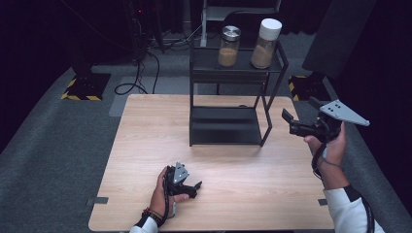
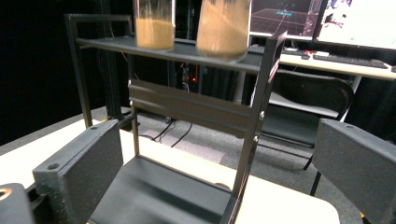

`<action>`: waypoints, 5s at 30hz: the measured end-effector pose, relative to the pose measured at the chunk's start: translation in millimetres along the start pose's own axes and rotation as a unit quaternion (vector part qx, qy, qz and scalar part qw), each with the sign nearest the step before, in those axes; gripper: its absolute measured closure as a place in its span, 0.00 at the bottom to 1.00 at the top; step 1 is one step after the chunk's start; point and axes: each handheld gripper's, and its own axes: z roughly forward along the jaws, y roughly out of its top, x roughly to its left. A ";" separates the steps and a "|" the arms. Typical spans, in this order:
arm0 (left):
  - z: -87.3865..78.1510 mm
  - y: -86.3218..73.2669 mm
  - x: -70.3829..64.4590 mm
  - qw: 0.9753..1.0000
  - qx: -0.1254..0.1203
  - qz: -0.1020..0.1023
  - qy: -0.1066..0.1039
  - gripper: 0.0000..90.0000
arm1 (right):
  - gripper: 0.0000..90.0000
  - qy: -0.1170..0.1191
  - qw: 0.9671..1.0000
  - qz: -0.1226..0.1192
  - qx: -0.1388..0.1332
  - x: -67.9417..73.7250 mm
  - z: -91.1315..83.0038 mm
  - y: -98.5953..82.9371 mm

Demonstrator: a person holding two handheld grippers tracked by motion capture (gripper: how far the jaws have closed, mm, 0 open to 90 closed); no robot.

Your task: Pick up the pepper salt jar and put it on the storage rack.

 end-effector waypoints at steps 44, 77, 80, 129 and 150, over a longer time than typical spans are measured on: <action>-0.1 -0.2 -0.8 1.000 -0.001 0.001 0.002 0.06 | 0.02 0.025 0.996 -0.018 0.084 18.4 -24.9 -112.4; 0.0 -0.1 -0.8 1.000 0.000 -0.001 0.002 0.06 | 0.02 0.028 0.986 0.003 0.163 24.5 -33.6 -178.7; 0.3 -0.1 -1.2 1.000 -0.001 -0.001 0.003 0.06 | 0.02 0.030 0.985 0.006 0.169 24.6 -33.7 -182.1; 0.5 0.1 -1.6 1.000 -0.001 -0.001 0.004 0.06 | 0.00 0.043 0.973 0.021 0.227 19.8 -22.8 -197.1; 0.4 -0.8 -2.9 1.000 -0.003 0.003 0.006 0.06 | 0.00 0.049 0.973 0.017 0.225 18.7 -22.9 -197.4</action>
